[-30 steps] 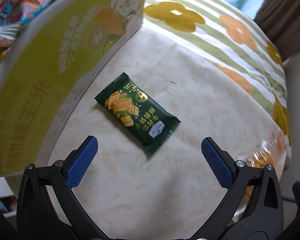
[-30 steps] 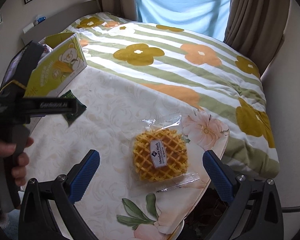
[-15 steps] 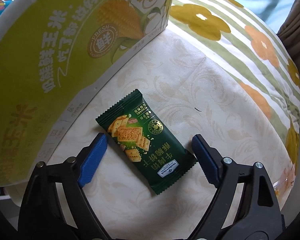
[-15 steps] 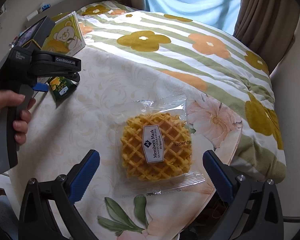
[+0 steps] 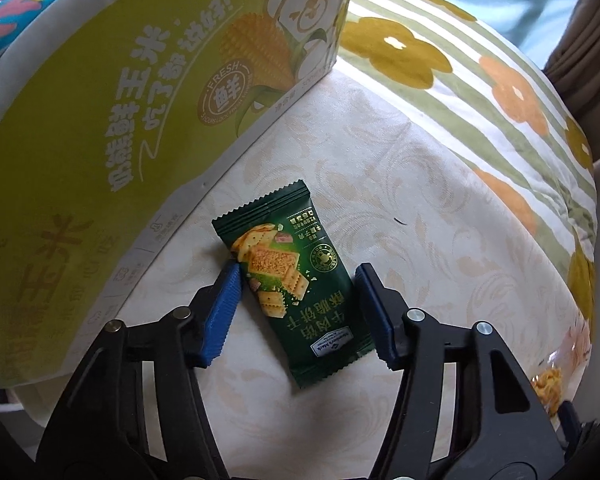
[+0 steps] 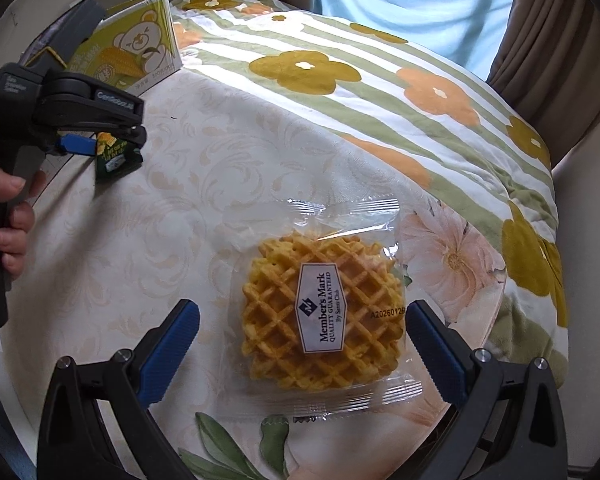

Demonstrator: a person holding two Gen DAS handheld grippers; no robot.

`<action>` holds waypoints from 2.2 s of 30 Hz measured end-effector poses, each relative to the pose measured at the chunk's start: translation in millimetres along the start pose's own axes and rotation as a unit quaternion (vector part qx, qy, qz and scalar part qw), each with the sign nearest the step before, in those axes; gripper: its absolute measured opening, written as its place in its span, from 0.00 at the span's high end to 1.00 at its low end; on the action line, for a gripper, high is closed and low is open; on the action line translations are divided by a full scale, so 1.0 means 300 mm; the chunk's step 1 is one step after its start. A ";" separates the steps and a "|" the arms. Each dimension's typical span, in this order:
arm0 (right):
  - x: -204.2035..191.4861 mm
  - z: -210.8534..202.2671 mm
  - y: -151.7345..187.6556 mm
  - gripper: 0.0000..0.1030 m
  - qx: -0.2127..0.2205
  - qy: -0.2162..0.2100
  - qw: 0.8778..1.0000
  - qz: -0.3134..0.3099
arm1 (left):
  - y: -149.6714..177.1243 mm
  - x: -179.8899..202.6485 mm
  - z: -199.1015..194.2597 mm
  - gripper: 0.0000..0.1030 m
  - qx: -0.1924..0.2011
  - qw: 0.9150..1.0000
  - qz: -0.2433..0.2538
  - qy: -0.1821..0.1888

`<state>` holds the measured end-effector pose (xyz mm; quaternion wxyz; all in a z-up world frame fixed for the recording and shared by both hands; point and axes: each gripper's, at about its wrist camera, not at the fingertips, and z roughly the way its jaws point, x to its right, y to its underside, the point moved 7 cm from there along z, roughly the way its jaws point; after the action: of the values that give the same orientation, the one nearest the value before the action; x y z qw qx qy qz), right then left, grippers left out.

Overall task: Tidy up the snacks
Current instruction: 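Grasp the green cracker packet with the left tool while the right tool grasps the wrapped waffle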

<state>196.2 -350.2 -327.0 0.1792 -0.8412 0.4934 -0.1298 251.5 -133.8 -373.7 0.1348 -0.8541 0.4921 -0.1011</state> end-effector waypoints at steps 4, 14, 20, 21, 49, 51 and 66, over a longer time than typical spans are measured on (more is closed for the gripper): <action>0.000 0.003 0.003 0.00 0.001 0.000 1.000 0.000 | 0.011 -0.010 -0.013 0.52 -0.003 1.000 0.009 0.019; -0.002 0.028 -0.006 0.00 -0.005 0.011 1.000 -0.010 | 0.035 0.030 -0.033 0.56 -0.014 0.997 0.056 0.058; -0.005 0.039 -0.007 0.01 -0.013 0.018 1.000 -0.015 | 0.044 0.051 -0.072 0.64 -0.007 0.994 0.085 0.070; -0.006 0.041 -0.008 0.01 -0.014 0.019 1.000 -0.015 | 0.051 0.049 -0.074 0.65 -0.010 0.994 0.087 0.072; -0.009 0.012 -0.051 0.30 -0.008 0.011 1.000 0.008 | 0.049 0.072 -0.091 0.82 -0.025 0.986 0.122 0.108; -0.007 0.008 -0.055 0.30 -0.006 0.012 1.000 0.008 | 0.055 0.088 -0.093 0.82 -0.034 0.983 0.126 0.129; 0.000 0.005 -0.055 0.30 -0.007 0.008 1.000 0.018 | 0.083 0.138 -0.047 0.22 -0.041 0.981 0.187 0.041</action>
<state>209.8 -342.7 -321.2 0.1715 -0.8326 0.5104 -0.1297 247.6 -183.4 -367.0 0.0955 -0.7471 0.6519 -0.0884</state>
